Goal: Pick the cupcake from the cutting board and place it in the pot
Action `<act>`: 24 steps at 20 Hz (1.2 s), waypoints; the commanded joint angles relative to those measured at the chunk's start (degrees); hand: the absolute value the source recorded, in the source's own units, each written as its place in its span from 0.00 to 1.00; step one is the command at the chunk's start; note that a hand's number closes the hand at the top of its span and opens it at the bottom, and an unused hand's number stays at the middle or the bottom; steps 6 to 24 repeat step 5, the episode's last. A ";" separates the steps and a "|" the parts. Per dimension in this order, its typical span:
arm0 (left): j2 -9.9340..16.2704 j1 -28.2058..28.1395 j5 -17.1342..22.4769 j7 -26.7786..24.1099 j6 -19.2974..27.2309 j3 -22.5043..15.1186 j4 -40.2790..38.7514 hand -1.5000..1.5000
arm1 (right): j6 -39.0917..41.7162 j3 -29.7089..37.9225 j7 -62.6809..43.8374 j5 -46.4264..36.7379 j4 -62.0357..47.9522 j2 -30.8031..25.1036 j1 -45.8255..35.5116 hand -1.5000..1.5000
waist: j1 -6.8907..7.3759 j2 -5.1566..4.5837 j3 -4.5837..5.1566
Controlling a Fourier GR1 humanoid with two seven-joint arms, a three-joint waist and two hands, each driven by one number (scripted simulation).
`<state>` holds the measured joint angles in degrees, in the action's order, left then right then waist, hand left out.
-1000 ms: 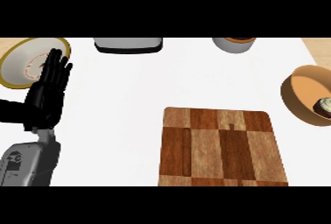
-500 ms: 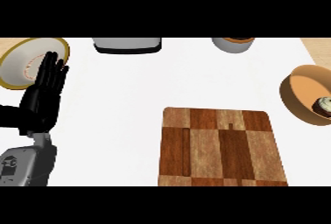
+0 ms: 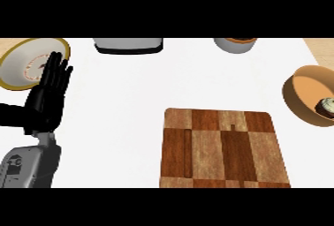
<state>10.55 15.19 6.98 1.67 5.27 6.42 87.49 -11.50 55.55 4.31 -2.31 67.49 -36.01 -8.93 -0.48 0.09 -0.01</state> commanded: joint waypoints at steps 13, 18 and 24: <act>1.84 4.66 0.58 3.81 0.23 2.14 -1.08 0.50 | 7.53 6.15 3.09 6.05 -3.83 -5.17 8.69 0.00 | -0.14 -0.06 -0.01; 1.84 4.66 0.58 3.81 0.23 2.14 -1.08 0.50 | 7.53 6.15 3.09 6.05 -3.83 -5.17 8.69 0.00 | -0.14 -0.06 -0.01; 1.84 4.66 0.58 3.81 0.23 2.14 -1.08 0.50 | 7.53 6.15 3.09 6.05 -3.83 -5.17 8.69 0.00 | -0.14 -0.06 -0.01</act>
